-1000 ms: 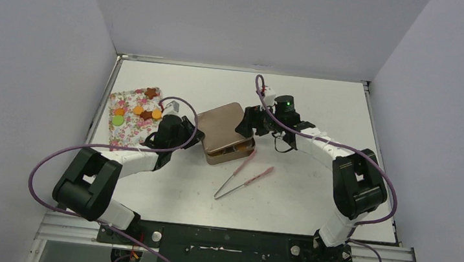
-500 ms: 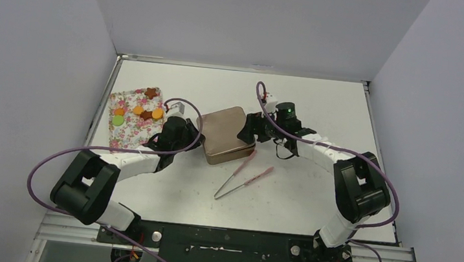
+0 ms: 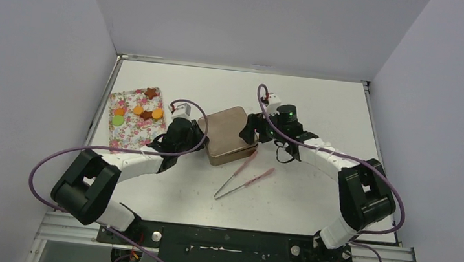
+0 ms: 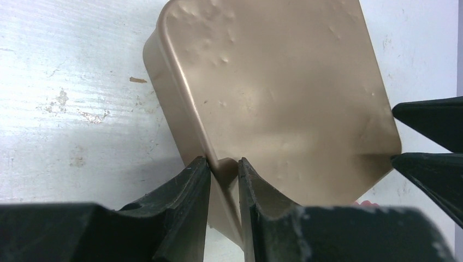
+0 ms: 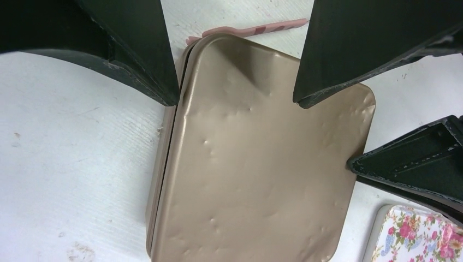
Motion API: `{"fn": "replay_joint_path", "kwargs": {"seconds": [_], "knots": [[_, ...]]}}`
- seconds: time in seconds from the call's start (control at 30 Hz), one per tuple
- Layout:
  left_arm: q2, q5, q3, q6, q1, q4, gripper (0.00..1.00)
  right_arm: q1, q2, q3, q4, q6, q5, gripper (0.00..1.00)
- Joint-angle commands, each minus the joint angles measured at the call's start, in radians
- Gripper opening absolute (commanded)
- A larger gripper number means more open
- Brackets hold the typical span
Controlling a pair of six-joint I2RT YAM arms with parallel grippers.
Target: Pack the cookies
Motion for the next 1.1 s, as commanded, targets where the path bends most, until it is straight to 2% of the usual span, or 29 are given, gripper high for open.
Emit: {"fn": "replay_joint_path", "kwargs": {"seconds": [0.0,0.13,0.3,0.6,0.8,1.07], "knots": [[0.014,-0.01,0.044,0.025,-0.014,-0.009,0.24,0.0,-0.094,-0.015,0.067,0.02,0.079,0.79],[0.013,-0.017,0.046,0.03,-0.021,-0.014,0.24,-0.048,-0.111,-0.044,0.076,0.075,0.101,0.81],[0.012,-0.029,0.053,0.039,-0.032,-0.027,0.24,-0.147,-0.112,-0.115,0.16,0.183,-0.023,0.81],[0.013,-0.046,0.055,0.053,-0.044,-0.042,0.25,-0.158,-0.044,-0.149,0.26,0.292,-0.131,0.8],[0.009,-0.051,0.06,0.06,-0.05,-0.053,0.25,-0.158,0.026,-0.168,0.281,0.343,-0.144,0.75],[0.011,-0.048,0.07,0.061,-0.071,-0.057,0.27,-0.158,0.054,-0.226,0.38,0.397,-0.202,0.63]]}}
